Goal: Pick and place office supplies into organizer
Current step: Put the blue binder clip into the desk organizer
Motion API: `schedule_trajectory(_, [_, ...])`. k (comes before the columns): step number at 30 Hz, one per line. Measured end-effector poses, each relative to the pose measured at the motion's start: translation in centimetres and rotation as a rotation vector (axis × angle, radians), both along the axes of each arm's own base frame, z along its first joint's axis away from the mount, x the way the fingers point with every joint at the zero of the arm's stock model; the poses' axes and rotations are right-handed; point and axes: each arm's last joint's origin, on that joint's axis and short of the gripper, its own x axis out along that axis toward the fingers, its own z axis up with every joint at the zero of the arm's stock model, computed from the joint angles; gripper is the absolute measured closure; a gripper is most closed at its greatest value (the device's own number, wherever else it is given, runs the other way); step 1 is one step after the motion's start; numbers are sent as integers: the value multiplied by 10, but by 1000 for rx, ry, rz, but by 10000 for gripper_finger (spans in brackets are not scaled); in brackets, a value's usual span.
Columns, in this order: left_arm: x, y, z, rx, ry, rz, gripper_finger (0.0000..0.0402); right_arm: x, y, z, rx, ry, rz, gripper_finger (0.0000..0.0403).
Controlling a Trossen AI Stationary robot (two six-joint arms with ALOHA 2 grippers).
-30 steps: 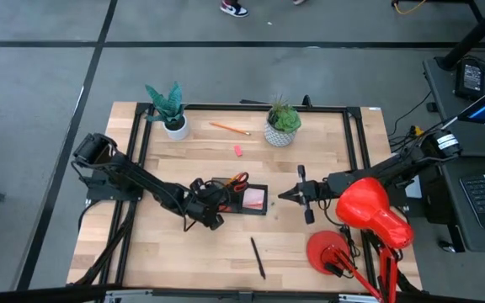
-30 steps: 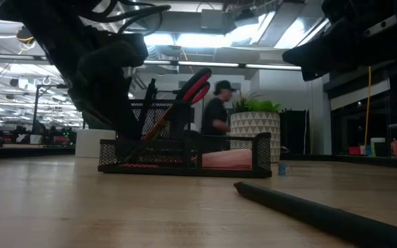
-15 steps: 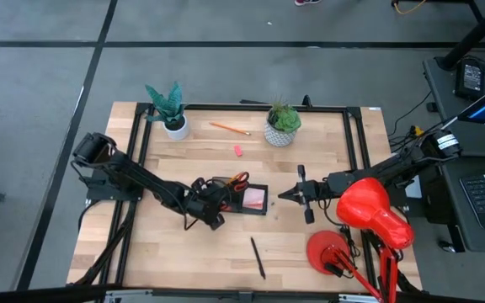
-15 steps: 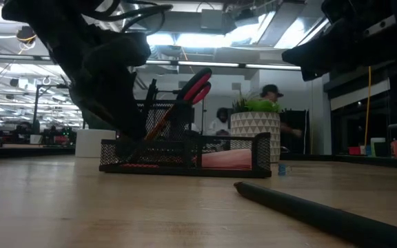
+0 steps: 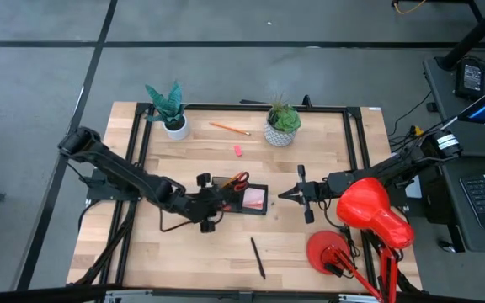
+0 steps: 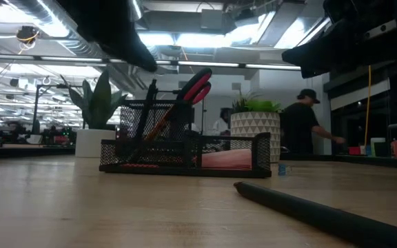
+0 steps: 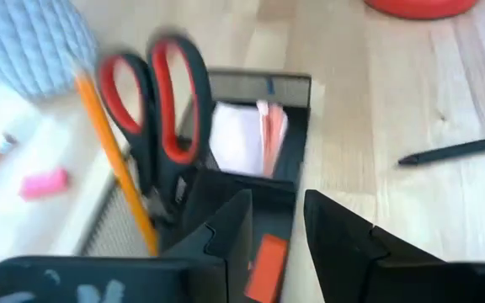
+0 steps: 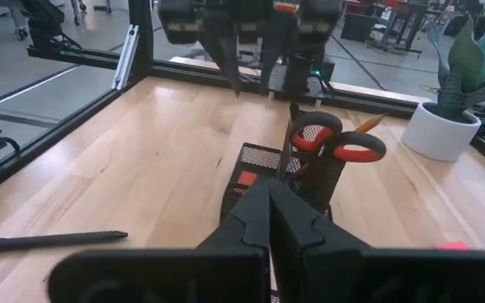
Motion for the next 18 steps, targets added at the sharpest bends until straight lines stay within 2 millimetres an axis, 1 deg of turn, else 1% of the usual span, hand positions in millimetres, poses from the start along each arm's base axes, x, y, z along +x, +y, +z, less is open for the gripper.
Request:
schedule_trajectory(3, [-7, 0, 7, 78, -39, 20, 307, 0, 0, 0, -18, 0, 2, 402])
schedule_trajectory(6, [-14, 0, 7, 105, -55, 33, 317, 0, 0, 0, -27, 2, 3, 402])
schedule_trajectory(13, [-29, 1, -15, 34, -123, -23, 346, 0, 0, -3, -32, 23, 2, 402])
schedule_trajectory(18, [-46, -1, -22, 28, -170, -88, 373, 0, 0, -3, -33, 23, 3, 402])
